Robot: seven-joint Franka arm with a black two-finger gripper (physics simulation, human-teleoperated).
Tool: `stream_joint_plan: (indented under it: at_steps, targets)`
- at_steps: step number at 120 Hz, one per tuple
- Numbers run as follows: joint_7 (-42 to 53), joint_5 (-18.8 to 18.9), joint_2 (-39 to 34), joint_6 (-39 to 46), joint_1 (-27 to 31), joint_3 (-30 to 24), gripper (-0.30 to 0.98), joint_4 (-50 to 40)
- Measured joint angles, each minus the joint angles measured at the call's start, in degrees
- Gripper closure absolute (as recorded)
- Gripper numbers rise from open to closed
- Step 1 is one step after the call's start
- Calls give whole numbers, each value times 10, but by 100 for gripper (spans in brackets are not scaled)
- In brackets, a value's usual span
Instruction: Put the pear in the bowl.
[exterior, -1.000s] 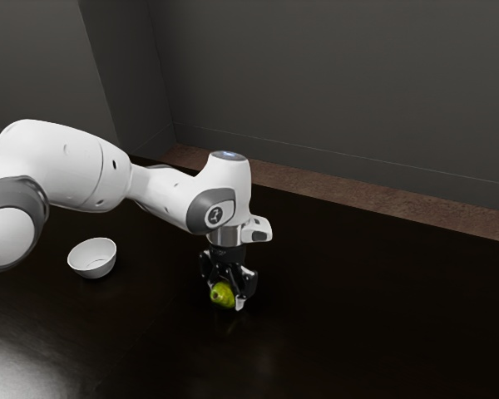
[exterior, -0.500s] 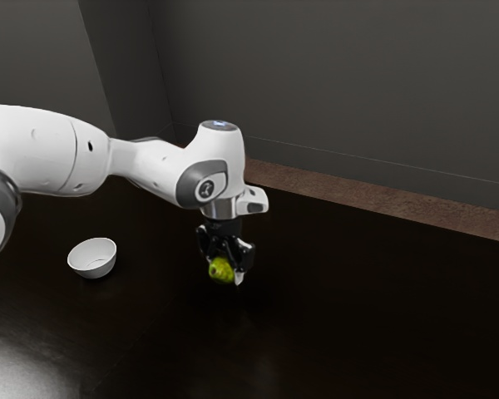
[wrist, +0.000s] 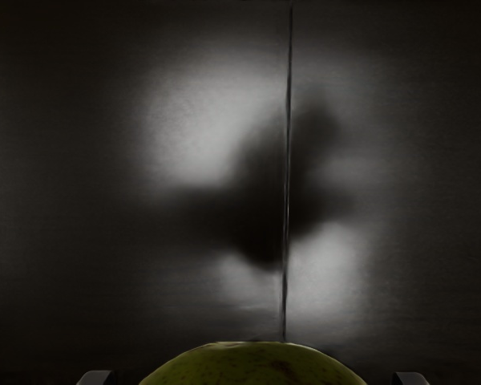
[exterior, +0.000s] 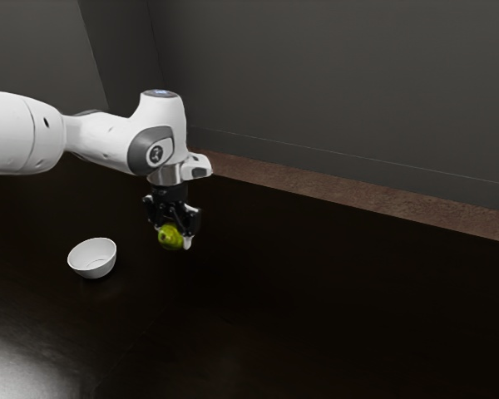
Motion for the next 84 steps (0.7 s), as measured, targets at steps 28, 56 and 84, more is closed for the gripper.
stream_joint_plan:
  at_steps: [28, 56, 84]
  targets:
    - [42, 1, -2, -6, 20, 55, 37, 3]
    - [92, -2, -23, -14, 31, 100, 37, -2]
    - [129, 10, -116, -12, 31, 124, 37, -123]
